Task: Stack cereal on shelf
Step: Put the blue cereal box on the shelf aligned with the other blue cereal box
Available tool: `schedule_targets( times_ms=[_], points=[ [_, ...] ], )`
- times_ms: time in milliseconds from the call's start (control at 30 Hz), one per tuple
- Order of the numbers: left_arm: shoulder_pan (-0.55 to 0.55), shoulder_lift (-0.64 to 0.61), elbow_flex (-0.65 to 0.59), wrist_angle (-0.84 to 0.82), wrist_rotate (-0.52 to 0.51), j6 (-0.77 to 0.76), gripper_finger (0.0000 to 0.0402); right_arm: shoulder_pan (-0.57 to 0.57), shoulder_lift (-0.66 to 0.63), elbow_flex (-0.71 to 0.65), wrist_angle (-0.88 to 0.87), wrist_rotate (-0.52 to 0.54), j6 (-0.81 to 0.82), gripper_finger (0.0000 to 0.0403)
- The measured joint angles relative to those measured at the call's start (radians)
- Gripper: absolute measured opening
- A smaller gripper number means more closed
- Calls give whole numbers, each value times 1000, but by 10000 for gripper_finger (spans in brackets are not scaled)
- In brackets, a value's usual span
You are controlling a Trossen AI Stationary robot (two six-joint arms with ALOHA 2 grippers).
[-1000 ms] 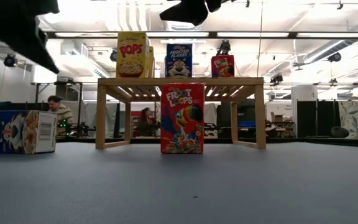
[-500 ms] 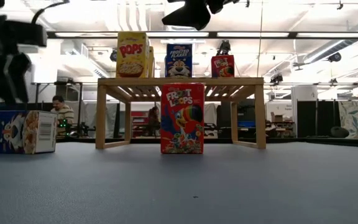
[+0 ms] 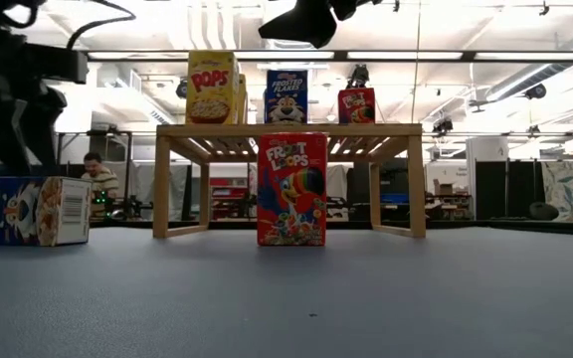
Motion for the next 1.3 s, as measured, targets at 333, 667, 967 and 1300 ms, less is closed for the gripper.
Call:
schedule_targets(
  times_ms=[333, 667, 967, 1300],
  points=[
    [147, 96, 24, 48, 100, 155, 318, 0, 0, 0, 1, 0, -1, 370],
    [242, 268, 52, 58, 145, 247, 318, 0, 0, -1, -2, 0, -5, 370],
    [298, 372, 77, 98, 242, 321, 306, 0, 0, -2, -5, 0, -3, 370],
    [298, 346, 87, 308, 296, 369, 231, 0, 0, -2, -7, 0, -4, 370]
  ],
)
